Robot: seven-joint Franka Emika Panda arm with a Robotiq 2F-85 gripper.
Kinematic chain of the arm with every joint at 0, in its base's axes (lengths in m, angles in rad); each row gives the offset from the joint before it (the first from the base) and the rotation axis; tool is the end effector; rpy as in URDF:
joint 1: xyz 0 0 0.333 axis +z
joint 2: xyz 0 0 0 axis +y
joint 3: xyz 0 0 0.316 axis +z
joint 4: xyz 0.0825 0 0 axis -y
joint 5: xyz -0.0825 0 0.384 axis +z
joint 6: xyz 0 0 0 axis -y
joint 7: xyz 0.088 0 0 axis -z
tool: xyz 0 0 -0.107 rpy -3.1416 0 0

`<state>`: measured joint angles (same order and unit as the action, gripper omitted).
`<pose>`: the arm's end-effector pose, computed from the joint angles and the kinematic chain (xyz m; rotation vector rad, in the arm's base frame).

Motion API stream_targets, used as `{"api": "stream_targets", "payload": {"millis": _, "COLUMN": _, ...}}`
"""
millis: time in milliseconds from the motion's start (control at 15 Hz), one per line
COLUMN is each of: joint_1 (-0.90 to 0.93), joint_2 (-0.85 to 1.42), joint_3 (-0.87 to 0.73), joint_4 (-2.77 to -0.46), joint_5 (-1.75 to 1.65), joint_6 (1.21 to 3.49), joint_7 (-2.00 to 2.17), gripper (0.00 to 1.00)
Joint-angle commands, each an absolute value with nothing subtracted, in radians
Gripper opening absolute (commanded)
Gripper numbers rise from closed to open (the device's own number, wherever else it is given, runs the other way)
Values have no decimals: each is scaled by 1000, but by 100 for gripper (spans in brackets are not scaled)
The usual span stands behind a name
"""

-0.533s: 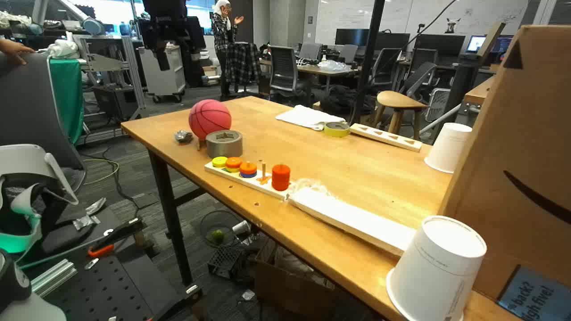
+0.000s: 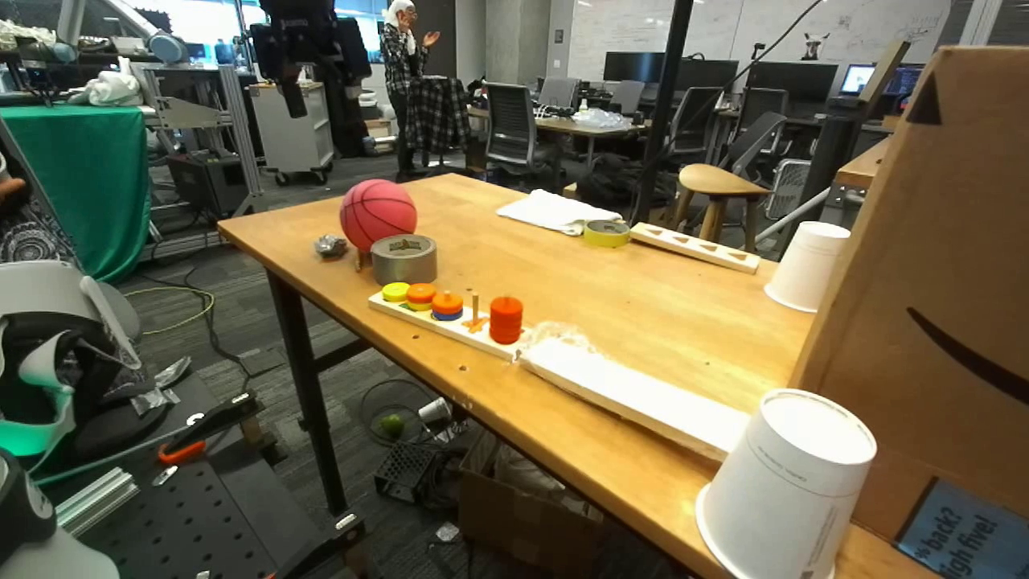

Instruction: Move the ball

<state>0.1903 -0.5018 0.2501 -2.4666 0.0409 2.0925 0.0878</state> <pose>0.3677 0.1811 0.4769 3.0460 0.4780 0.2041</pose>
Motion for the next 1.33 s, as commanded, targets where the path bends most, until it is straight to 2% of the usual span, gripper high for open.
{"api": "stream_targets", "payload": {"millis": 0, "joint_1": 201, "joint_2": -500, "joint_3": 241, "joint_4": -2465, "joint_5": 35, "joint_6": 2090, "joint_7": 92, "gripper": 100}}
{"api": "stream_targets", "payload": {"millis": 933, "joint_1": 204, "joint_2": -497, "joint_3": 243, "joint_4": -2464, "joint_5": 35, "joint_6": 2094, "joint_7": 88, "gripper": 100}}
{"api": "stream_targets", "payload": {"millis": 1267, "joint_1": 243, "joint_2": -444, "joint_3": 269, "joint_4": -2447, "joint_5": -53, "joint_6": 2215, "joint_7": -21, "gripper": 100}}
